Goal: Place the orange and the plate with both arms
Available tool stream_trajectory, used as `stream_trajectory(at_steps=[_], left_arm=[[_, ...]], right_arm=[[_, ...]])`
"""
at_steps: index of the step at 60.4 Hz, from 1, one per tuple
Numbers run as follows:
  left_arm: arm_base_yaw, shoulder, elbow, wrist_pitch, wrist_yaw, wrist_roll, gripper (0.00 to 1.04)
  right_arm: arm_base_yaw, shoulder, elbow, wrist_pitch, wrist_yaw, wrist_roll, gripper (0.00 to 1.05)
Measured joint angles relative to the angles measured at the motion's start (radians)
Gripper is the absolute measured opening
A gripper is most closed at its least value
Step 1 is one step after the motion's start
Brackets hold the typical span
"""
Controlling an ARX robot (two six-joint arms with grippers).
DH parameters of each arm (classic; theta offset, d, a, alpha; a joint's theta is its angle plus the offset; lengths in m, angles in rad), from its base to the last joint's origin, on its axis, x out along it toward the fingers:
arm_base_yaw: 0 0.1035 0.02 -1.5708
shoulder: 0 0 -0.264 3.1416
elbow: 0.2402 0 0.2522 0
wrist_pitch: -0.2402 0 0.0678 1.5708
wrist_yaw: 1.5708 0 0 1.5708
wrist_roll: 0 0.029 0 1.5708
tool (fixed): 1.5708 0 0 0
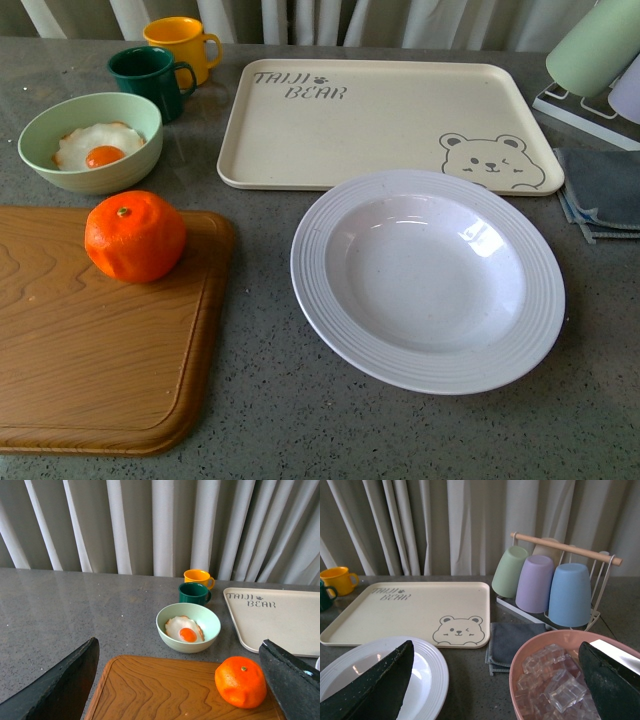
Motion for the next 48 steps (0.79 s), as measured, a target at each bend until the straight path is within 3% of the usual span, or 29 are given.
stream_trajectory(at_steps=[48], left_arm=[[0.000, 0.000, 0.000, 0.000, 0.000, 0.000, 0.96]], right_arm=[[0.000, 0.000, 0.000, 0.000, 0.000, 0.000, 0.96]])
